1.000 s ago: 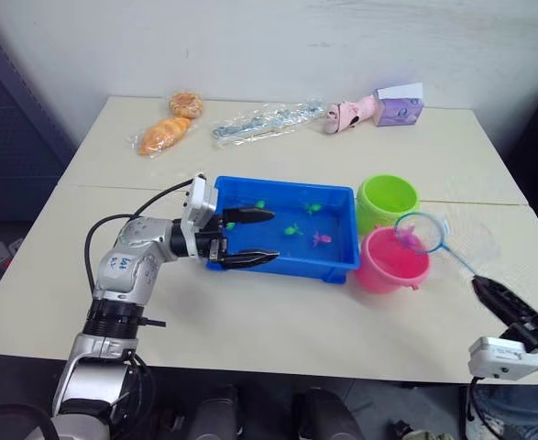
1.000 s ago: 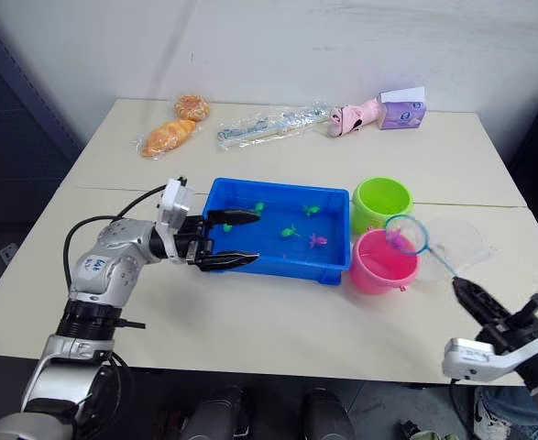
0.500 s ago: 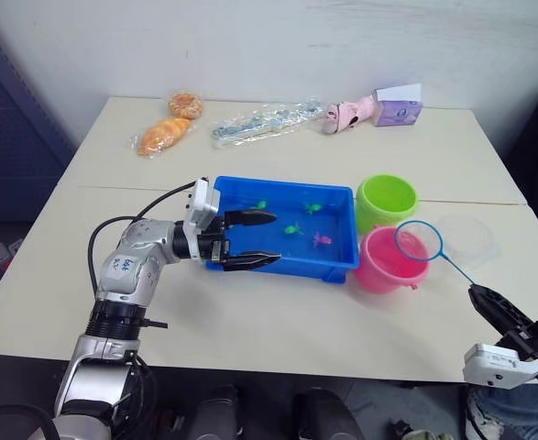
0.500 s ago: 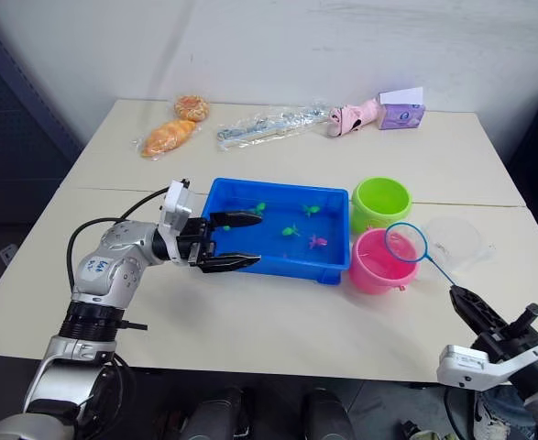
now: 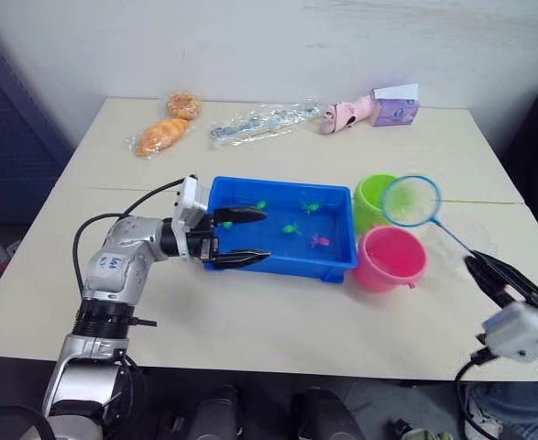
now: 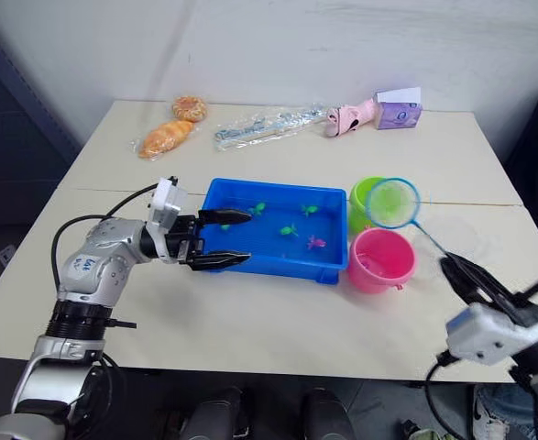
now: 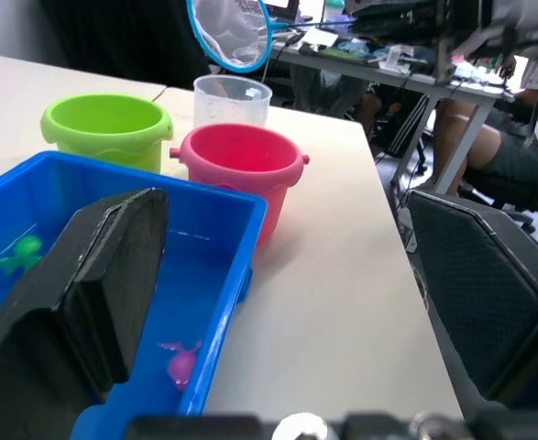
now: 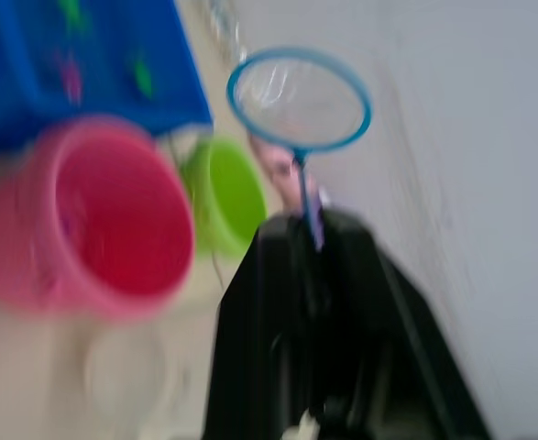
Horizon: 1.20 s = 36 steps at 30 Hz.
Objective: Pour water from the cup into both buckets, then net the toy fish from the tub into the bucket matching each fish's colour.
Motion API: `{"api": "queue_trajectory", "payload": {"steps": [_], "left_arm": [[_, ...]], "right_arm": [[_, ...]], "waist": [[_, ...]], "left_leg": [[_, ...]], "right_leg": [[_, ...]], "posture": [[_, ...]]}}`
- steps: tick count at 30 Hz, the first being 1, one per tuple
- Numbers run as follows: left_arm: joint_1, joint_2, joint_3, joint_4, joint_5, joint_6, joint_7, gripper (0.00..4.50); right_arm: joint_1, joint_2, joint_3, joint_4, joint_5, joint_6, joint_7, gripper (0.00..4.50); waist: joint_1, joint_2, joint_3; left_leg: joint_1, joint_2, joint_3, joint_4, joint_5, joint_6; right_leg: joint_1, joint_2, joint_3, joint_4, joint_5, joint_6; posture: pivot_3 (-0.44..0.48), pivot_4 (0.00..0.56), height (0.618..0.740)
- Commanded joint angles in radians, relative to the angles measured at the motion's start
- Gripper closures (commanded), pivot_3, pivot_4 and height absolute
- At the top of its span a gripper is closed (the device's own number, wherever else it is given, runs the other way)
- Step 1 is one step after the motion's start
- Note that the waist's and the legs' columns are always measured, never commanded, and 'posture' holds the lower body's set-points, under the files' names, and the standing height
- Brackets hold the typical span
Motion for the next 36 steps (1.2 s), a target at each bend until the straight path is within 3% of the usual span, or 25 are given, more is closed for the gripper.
{"api": "queue_trajectory", "payload": {"steps": [1,7,10,12,15,21,28,36], "left_arm": [[-0.005,0.039,0.038,0.030,0.003,-0.028,-0.011,0.04],[-0.011,0.080,0.061,0.058,0.007,-0.044,-0.007,0.04],[0.000,0.087,0.063,0.049,0.003,-0.042,-0.003,0.04],[0.012,0.087,0.066,0.030,-0.002,-0.034,0.005,0.04],[0.022,0.084,0.068,0.013,-0.005,-0.028,0.013,0.04],[0.033,0.070,0.063,-0.009,-0.005,-0.022,0.024,0.04],[0.035,0.064,0.053,-0.015,0.002,-0.026,0.020,0.04],[0.027,0.052,0.038,-0.018,0.002,-0.026,0.017,0.04]], "right_arm": [[-0.113,-0.072,0.068,-0.150,0.396,0.375,0.018,4.50],[-0.373,-0.156,0.194,-0.206,0.844,0.835,-0.124,4.50],[-0.514,-0.168,0.270,-0.171,0.913,0.990,-0.193,4.50],[-0.604,-0.235,0.371,-0.129,0.718,0.989,-0.168,4.50],[-0.678,-0.398,0.550,-0.043,0.313,0.810,-0.078,4.50],[-0.841,-0.444,0.746,0.154,-0.121,0.512,0.060,4.50],[-0.921,-0.375,0.798,0.233,-0.305,0.422,0.193,4.50],[-0.975,-0.295,0.804,0.240,-0.395,0.439,0.314,4.50]], "waist": [[-0.002,0.000,0.000],[0.008,0.000,0.000],[0.010,0.000,0.000],[0.009,0.000,0.000],[0.008,0.001,0.001],[0.007,0.001,0.001],[0.006,0.001,0.001],[0.006,0.001,0.001]], "left_leg": [[0.000,0.000,0.000,0.000,0.000,0.000],[-0.003,0.000,-0.002,0.001,-0.001,0.002],[-0.005,0.000,-0.003,0.001,-0.002,0.004],[-0.007,0.000,-0.004,0.002,-0.002,0.004],[-0.011,-0.002,-0.003,0.003,-0.003,0.004],[-0.018,-0.003,-0.003,0.003,-0.002,0.003],[-0.017,-0.002,-0.002,0.004,-0.001,0.002],[-0.017,-0.002,-0.002,0.004,-0.001,0.002]], "right_leg": [[0.000,0.000,0.000,0.000,0.000,0.000],[-0.002,-0.001,-0.002,-0.002,0.000,0.000],[-0.002,-0.002,-0.003,-0.003,0.000,0.000],[-0.003,-0.002,-0.004,-0.004,0.000,0.000],[-0.007,-0.003,-0.003,-0.005,0.000,0.000],[-0.015,-0.003,-0.003,-0.002,0.001,0.001],[-0.016,-0.002,-0.003,0.000,0.000,0.001],[-0.016,-0.003,-0.003,0.001,0.001,0.001]], "posture": [[0.000,0.150,0.740],[0.000,0.150,0.740],[0.000,0.150,0.740],[0.000,0.150,0.740],[0.000,0.150,0.740],[0.000,0.150,0.740],[0.000,0.150,0.740],[0.000,0.150,0.740]]}}
